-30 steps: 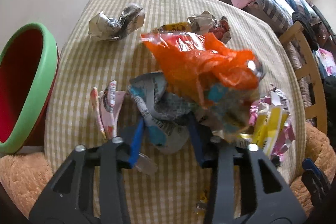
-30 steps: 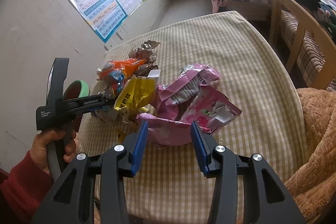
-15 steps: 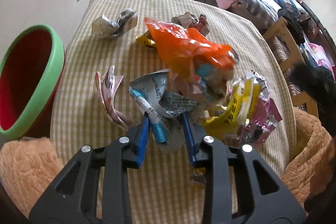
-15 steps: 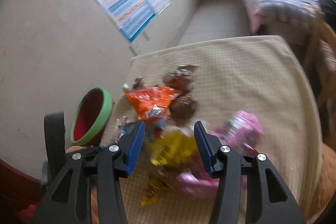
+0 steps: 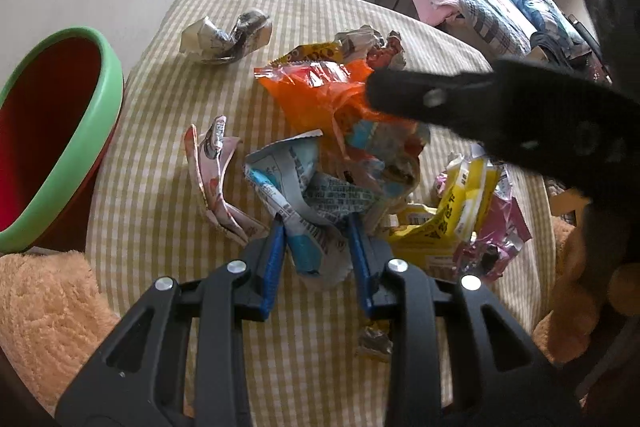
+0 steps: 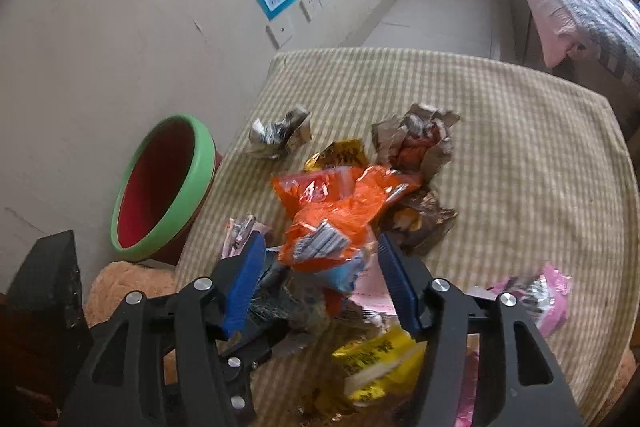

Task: Collect trash
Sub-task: 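Grasp a crumpled white-blue wrapper with the left gripper while the right grasps an orange bag, then carry both wrappers to the red bin and release them inside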

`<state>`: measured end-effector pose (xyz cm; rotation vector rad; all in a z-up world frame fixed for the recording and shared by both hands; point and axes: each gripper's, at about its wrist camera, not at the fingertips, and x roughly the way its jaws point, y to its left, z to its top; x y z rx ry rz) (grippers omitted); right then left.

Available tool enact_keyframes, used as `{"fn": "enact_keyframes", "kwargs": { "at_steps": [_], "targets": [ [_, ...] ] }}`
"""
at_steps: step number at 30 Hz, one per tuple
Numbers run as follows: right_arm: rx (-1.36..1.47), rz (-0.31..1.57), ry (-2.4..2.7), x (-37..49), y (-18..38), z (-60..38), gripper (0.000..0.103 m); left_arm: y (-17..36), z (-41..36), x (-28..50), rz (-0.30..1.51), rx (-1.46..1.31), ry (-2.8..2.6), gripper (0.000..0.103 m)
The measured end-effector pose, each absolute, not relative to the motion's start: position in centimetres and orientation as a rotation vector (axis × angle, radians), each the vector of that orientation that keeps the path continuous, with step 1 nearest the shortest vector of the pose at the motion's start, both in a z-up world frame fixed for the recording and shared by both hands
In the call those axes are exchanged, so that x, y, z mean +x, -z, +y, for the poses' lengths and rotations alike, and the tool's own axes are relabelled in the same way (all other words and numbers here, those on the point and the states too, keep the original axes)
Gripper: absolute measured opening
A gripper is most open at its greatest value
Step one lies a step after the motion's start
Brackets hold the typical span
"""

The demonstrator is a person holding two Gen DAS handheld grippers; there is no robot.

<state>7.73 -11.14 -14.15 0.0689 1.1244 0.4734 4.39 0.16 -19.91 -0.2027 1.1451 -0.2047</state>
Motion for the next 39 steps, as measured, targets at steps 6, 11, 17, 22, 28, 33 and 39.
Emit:
{"fn": "enact_keyframes", "kwargs": {
  "at_steps": [6,11,17,22,28,33,39],
  "targets": [
    [0.093,1.115,-0.454,7.9,14.8,-11.5,0.042,20.0,0.6,4.2,1.141,-0.221,0.211,0.030],
    [0.148,1.043,-0.446,7.1,12.7,-13.1,0.040,19.9,1.0,4.0,1.135,-0.226,0.213,0.029],
    [0.193,0.946,-0.416,4.9,9.6,-16.0,0.040,19.3,1.4,3.7,1.125,-0.240,0.224,0.029],
    [0.240,0.912,-0.370,2.9,8.9,-18.7,0.040,20.1,1.3,4.1,1.145,-0.257,0.220,0.029],
    [0.246,0.848,-0.340,0.7,7.4,-19.8,0.040,16.1,1.8,3.4,1.027,-0.216,0.194,0.020],
    [0.247,0.803,-0.357,-0.3,5.9,-19.4,0.040,11.7,2.4,2.6,0.915,-0.194,0.172,0.020],
    [0.225,0.728,-0.356,-1.2,4.0,-18.5,0.040,8.3,2.6,1.8,0.818,-0.145,0.144,0.020]
  ]
}}
